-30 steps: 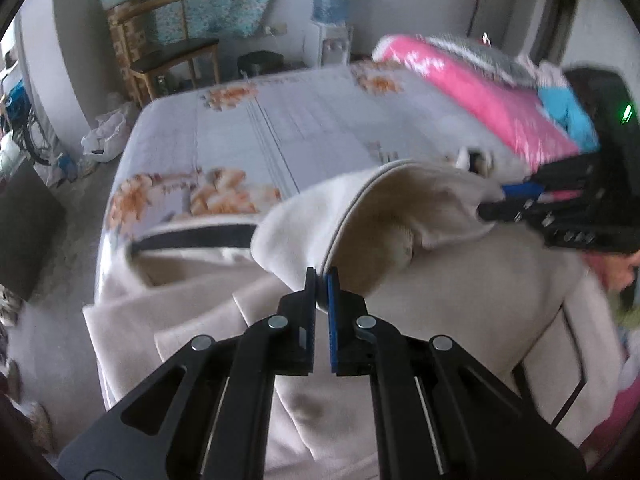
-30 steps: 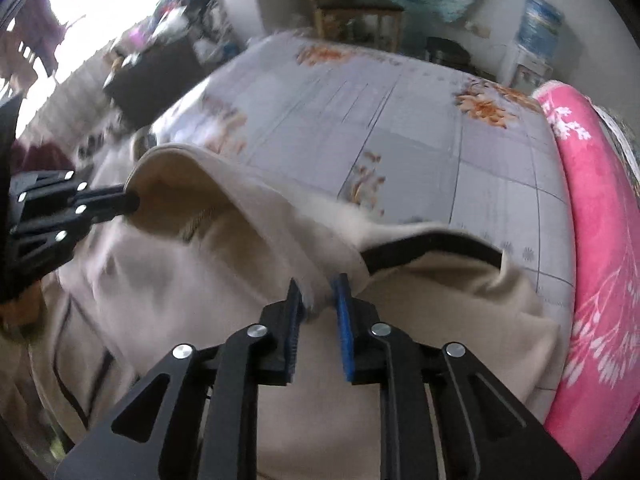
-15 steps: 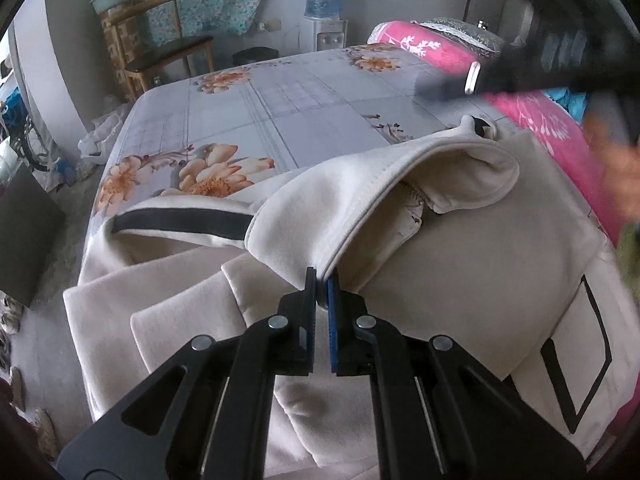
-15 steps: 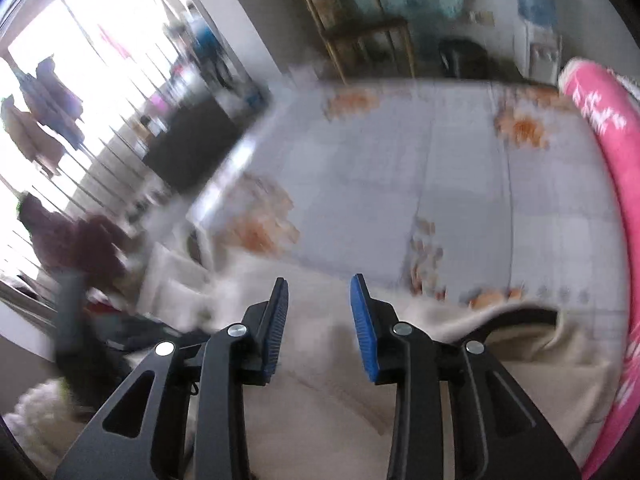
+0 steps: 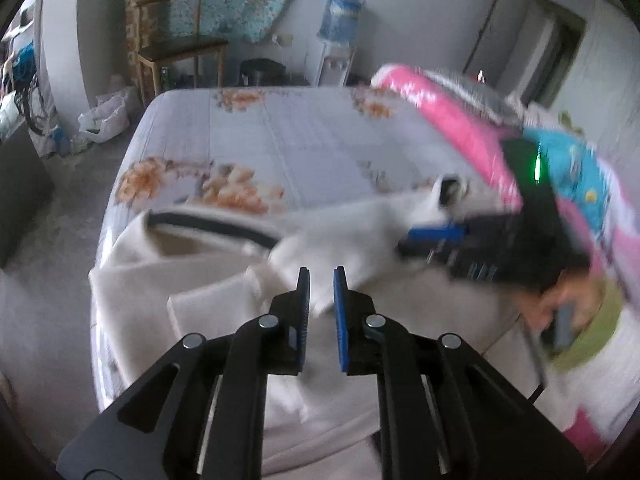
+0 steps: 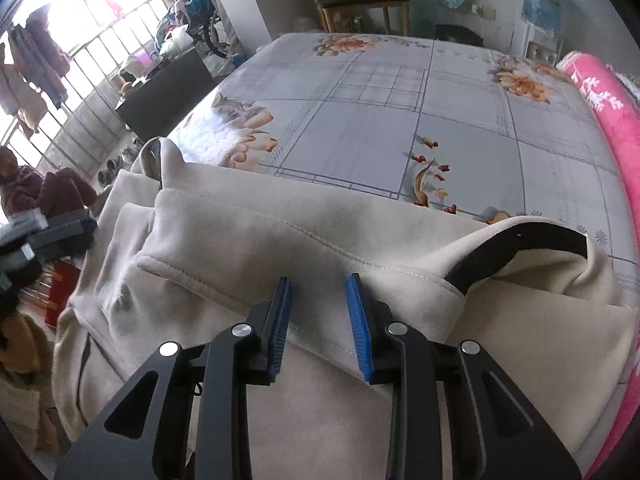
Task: Fold large clothes
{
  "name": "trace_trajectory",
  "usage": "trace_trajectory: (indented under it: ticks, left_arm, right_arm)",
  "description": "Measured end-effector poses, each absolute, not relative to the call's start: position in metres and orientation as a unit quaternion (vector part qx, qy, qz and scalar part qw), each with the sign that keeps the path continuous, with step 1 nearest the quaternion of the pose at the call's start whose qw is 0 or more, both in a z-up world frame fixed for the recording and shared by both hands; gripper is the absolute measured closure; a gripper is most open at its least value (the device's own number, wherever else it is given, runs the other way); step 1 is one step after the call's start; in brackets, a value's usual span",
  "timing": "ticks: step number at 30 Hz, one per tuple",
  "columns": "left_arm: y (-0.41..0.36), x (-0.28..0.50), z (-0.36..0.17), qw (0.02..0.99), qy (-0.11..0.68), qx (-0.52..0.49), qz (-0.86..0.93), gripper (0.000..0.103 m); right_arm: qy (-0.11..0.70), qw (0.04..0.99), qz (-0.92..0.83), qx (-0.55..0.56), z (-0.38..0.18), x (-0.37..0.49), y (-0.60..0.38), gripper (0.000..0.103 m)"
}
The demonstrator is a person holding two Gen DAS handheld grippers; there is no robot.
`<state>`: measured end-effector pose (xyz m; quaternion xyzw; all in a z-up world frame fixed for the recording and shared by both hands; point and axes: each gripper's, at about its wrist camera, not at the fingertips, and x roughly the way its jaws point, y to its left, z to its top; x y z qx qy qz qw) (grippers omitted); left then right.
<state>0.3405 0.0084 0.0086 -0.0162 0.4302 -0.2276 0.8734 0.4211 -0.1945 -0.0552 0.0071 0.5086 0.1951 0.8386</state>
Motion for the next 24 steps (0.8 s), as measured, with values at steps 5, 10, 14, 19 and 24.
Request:
trace_trajectory:
  ticks: [5,10,14,19,24]
  left_arm:
    - [-0.038,0.38,-0.001,0.855,0.46,-0.047,-0.236,0.092]
    - [-0.051,0.388,-0.051,0.835,0.516,-0.025,-0.192,0.092]
    - [-0.032,0.37,-0.056,0.834,0.514,-0.042,-0.196,0.093]
    - [-0.011,0.363,-0.055,0.832,0.513,-0.062,-0.2,0.093]
    - [0.006,0.358,-0.038,0.838,0.491,-0.077,-0.227,0.093]
  right_arm:
    - [0.492,0.852,0.18,-0.021,-0.056,0.412,-0.189,0.074]
    - [0.483,0.856,0.175,-0.052,-0.054,0.401,-0.197,0.074]
    - [0.483,0.854,0.187,-0.041,-0.055,0.388,-0.218,0.074]
    - [0.511,0.846,0.142,-0.06,-0.045,0.373,-0.244,0.074]
    - [0.514,0.849,0.12,-0.003,-0.018,0.367,-0.285,0.073]
